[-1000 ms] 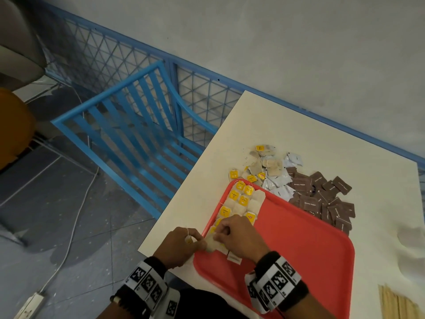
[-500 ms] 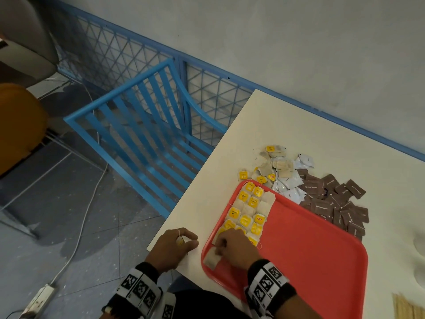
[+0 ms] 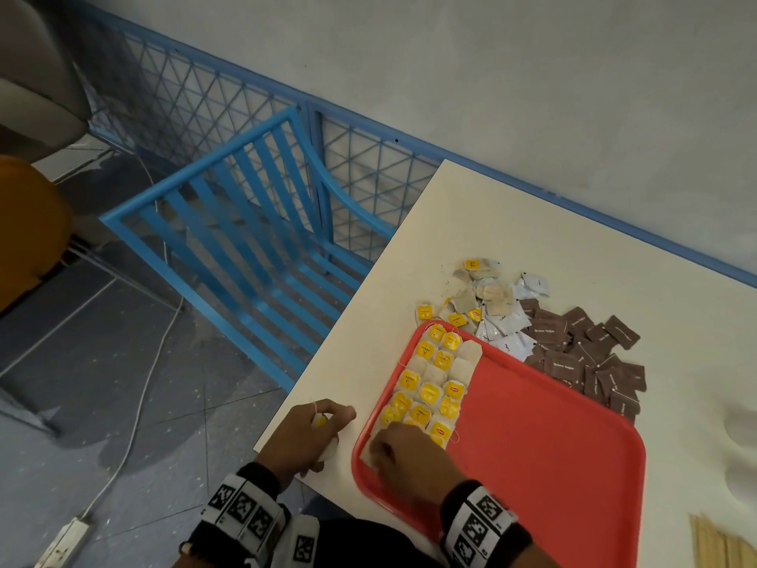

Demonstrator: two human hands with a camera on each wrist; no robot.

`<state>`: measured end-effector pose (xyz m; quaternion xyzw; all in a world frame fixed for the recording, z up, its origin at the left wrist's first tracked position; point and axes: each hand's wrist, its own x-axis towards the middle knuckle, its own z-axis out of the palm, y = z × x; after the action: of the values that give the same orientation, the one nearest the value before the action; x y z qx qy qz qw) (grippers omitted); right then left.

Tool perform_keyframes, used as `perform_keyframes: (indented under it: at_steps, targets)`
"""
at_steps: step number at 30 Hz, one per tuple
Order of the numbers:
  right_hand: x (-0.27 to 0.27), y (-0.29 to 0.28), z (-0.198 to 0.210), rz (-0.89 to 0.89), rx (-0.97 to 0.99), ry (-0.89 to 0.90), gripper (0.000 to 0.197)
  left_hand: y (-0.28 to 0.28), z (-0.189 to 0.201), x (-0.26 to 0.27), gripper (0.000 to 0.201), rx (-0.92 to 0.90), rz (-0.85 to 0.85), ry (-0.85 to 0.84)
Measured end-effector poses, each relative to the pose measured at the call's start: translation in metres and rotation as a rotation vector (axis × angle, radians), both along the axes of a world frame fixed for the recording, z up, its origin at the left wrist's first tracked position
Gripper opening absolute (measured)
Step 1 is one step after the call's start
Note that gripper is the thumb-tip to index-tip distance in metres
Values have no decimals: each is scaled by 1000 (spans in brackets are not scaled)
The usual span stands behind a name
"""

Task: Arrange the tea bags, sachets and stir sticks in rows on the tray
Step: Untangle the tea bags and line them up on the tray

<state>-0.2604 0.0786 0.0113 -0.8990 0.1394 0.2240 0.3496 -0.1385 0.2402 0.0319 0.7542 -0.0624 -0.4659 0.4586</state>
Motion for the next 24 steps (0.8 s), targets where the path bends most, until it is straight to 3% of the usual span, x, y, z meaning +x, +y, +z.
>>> perform_keyframes:
  at_steps: [6, 11, 16, 24]
  targets:
    - [-4, 11, -1, 112, -17, 6, 22, -12, 13, 1, 66, -191, 211, 260]
    - [-4, -3, 22, -131, 45, -180, 21, -17, 18, 2, 80, -329, 319, 439]
    - [3, -10, 78, -356, 173, -507, 12, -37, 24, -8, 75, -344, 251, 473]
    - [2, -30, 98, -110, 204, -398, 32, -74, 53, -31, 86, -340, 110, 642]
